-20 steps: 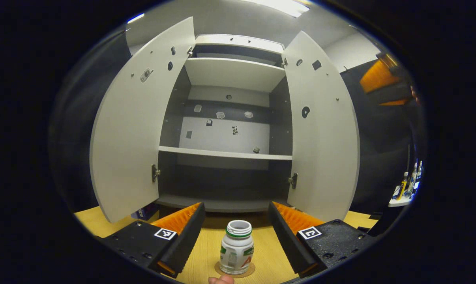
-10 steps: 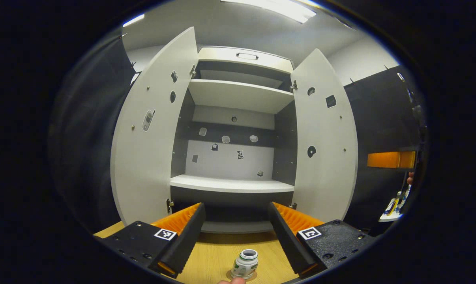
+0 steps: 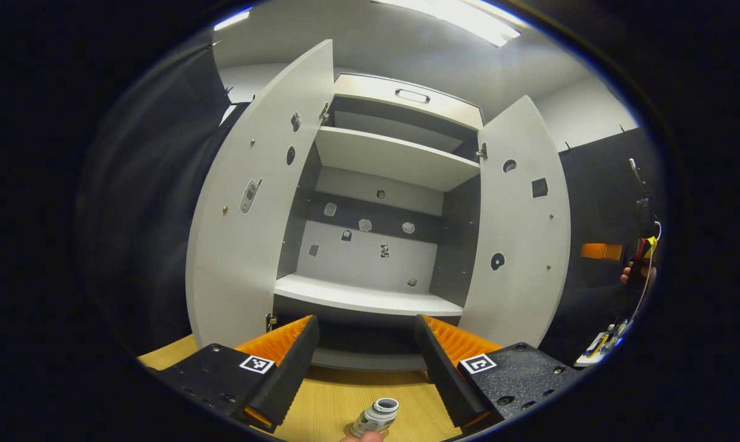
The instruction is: Grasp the bottle in the cabinet with the left hand and place it on the coaster, then close the right door with the right hand and the left door with the left hand.
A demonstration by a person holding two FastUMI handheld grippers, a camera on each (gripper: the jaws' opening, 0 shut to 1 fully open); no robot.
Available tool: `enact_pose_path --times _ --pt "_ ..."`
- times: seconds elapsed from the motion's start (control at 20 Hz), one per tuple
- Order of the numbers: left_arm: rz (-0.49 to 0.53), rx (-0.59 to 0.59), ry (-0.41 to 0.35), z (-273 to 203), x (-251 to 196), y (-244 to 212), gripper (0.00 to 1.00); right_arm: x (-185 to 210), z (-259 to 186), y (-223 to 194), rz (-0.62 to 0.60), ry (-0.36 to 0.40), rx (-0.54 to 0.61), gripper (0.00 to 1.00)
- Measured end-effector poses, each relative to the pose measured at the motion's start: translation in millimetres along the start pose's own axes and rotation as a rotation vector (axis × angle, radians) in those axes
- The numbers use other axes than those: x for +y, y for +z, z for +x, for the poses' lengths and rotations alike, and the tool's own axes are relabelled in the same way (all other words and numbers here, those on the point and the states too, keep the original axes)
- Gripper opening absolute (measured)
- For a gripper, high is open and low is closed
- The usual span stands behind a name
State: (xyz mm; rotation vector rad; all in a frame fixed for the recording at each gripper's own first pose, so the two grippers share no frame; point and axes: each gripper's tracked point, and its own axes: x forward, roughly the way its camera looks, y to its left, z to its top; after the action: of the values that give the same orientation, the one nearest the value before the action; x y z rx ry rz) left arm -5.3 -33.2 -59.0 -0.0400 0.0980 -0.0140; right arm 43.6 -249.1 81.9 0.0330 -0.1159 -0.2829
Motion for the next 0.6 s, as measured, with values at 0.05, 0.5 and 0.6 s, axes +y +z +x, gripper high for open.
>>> enact_pose_path --times 0.05,0.5,0.6 --pt "0.002 -0.004 0.01 1 3 1 0.95 -2 9 0 0.004 -0.001 0.01 0.97" --pt "0.01 -0.035 0.003 2 13 10 0.95 28 34 -24 -0.078 0.032 0.029 0.92" --pt "0.009 -0.024 0.005 2 18 5 0.95 30 33 -25 -0.103 0.017 0.022 0.93"
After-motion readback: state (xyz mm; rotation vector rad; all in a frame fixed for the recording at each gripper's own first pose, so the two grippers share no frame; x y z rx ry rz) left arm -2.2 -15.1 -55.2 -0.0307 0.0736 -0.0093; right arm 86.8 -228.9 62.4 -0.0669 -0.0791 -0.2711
